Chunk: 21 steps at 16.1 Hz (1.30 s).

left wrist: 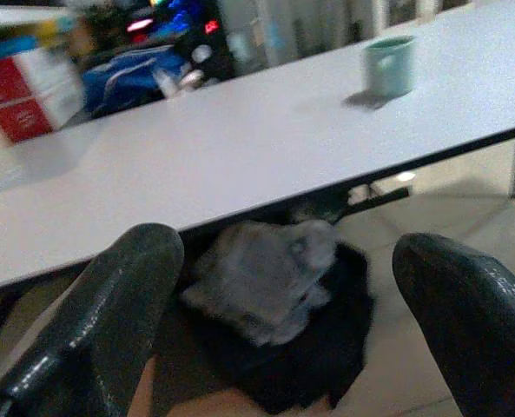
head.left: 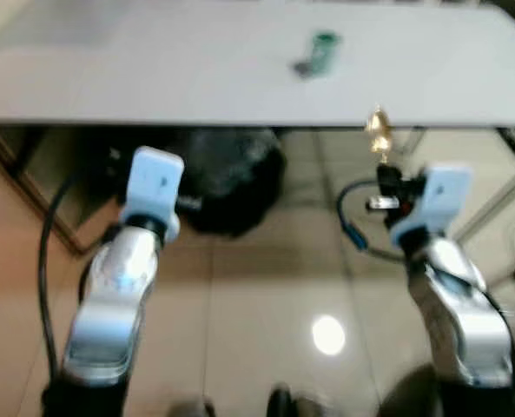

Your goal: Setting the table

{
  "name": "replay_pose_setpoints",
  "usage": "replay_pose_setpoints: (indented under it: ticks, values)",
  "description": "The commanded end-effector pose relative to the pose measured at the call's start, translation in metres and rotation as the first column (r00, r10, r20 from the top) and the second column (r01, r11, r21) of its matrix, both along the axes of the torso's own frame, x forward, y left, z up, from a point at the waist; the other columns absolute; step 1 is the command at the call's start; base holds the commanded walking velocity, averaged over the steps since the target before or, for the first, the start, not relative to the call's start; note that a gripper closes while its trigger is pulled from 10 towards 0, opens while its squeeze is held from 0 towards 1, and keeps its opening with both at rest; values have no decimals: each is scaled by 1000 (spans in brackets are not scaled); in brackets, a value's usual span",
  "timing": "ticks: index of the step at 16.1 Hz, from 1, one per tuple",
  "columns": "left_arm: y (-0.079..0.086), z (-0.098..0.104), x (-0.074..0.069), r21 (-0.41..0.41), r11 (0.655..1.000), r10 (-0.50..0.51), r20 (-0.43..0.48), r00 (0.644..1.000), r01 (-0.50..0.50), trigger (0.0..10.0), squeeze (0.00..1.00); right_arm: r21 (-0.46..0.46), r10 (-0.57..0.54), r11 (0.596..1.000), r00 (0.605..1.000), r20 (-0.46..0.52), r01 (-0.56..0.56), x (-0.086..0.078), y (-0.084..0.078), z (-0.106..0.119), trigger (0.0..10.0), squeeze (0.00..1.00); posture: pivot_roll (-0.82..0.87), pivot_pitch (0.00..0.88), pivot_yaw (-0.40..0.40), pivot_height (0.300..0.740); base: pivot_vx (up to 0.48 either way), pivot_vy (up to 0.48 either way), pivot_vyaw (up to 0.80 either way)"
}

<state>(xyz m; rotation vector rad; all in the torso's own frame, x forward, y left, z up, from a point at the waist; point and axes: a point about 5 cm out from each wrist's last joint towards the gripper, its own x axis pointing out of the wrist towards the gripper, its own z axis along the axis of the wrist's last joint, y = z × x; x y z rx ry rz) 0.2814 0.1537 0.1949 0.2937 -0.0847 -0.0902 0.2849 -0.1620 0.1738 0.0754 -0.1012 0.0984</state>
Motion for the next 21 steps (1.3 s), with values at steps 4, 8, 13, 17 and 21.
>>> replay_pose_setpoints:
  ticks: [4, 8, 13, 17, 21]
  values:
    - [-5, 1, -1, -14, 1000, -8, 2, 1000, 8, 10000, 0, -19, 37, 999, 999, -15, -37, 5, 6, 0, 10000, 0, -22, 141, -57, 740, 399, 0, 0]
    - [-4, 0, -1, -20, 1000, -7, 1, 1000, 7, 10000, 0, -16, 44, 999, 999, -10, -44, 10, 7, 2, 10000, 0, -18, 121, -60, 740, 399, 0, 0]
    - [-6, 0, -3, -22, 1000, -15, 6, 1000, 15, 10000, 0, -27, 81, 996, 997, -15, -82, 16, 13, 1, 10000, 0, -18, 99, -65, 740, 377, 0, 0]
    - [-6, 0, -4, -20, 1000, -17, 7, 1000, 17, 10000, 0, -22, 111, 994, 993, -30, -111, 16, 16, -3, 10000, 0, -19, 91, -63, 740, 372, 0, 0]
    - [-9, 0, -3, -24, 999, -31, 8, 1000, 31, 10000, 0, -28, 121, 992, 990, -71, -123, 15, 21, -9, 10000, 0, -22, 86, -58, 740, 369, 0, 0]
